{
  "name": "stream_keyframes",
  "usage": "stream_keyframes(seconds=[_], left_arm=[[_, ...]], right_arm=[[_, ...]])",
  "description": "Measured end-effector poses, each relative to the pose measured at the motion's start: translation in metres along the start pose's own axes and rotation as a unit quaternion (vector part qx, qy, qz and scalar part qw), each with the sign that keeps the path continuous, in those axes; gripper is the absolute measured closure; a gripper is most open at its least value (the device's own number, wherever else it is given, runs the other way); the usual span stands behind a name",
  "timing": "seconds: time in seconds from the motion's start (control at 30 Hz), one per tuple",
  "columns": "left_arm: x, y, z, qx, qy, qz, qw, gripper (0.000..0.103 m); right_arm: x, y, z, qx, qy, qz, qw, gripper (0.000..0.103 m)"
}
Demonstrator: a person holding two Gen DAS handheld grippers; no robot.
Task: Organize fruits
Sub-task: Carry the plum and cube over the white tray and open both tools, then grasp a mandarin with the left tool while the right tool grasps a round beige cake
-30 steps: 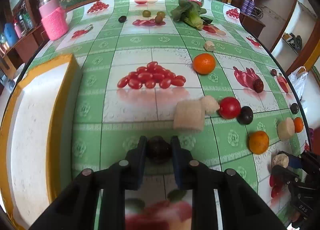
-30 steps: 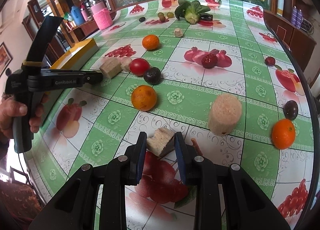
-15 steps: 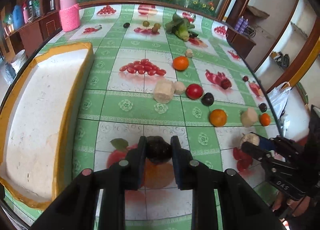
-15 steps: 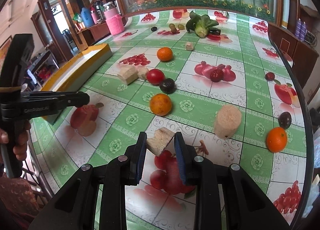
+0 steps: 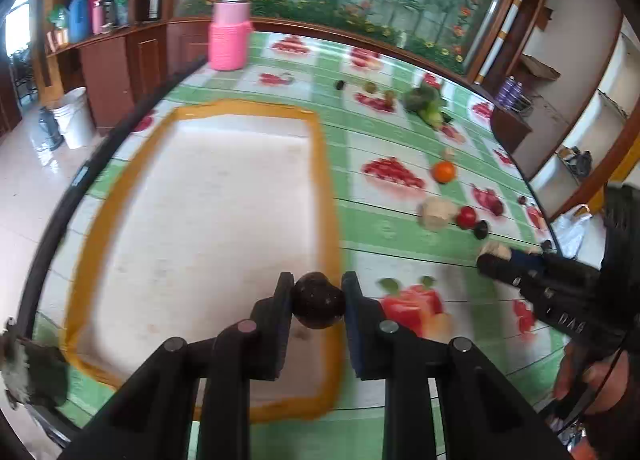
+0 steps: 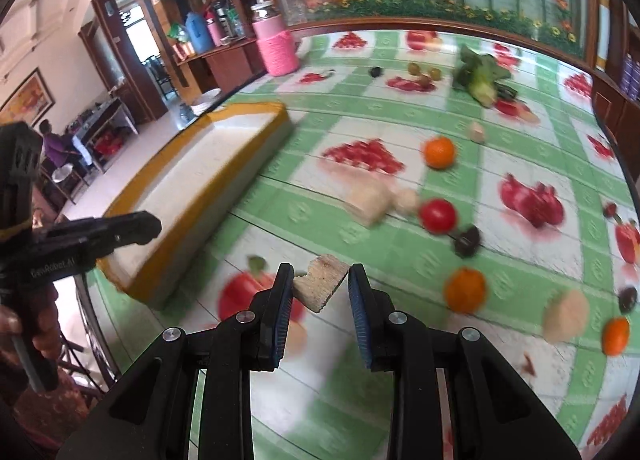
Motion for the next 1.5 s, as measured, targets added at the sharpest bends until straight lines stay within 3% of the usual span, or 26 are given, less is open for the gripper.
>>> stream_keyframes(seconds=[0.33, 0.57, 0.83, 1.1, 1.27, 1.5], left_arm=[[-0.005, -0.006, 0.091, 0.048, 0.065, 0.002, 0.9967, 0.076], [-0.024, -0.004, 0.114, 0.064, 0.08, 0.014, 0.9947, 0.076], [-0.036, -0.006, 0.122, 0.068, 0.083, 0.029, 0.9938, 0.075], [-0.033, -0.009, 0.121, 0.052, 0.105, 0.032, 0.9926, 0.073], [-0.019, -0.016, 0.118, 0.04, 0.12, 0.025, 0.9917, 0.065], [0.006, -0.016, 0.098, 0.005, 0.149, 0.002, 0.9888, 0.038]], right_arm=[[-0.069, 0.051, 0.094, 0.062, 0.052, 0.031, 0.996, 0.076], [-0.129, 0.054, 0.135, 0.1, 0.055, 0.076, 0.991, 0.076], [-0.156, 0.047, 0.143, 0.119, 0.036, 0.099, 0.987, 0.076], [-0.156, 0.041, 0.147, 0.153, 0.012, 0.099, 0.983, 0.067], [-0.137, 0.039, 0.142, 0.169, -0.007, 0.08, 0.982, 0.065], [-0.081, 0.034, 0.118, 0.142, -0.008, 0.04, 0.989, 0.062]])
Point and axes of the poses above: each gripper's, at about its wrist camera, not at the fingertips, and x roughly against the way its jaws point, z to its left, y to its top, the point moved 7 cm from there along -x, roughly the way its jaws point, and after that the axes turned 6 degrees about -x, right-handed, at the moved point
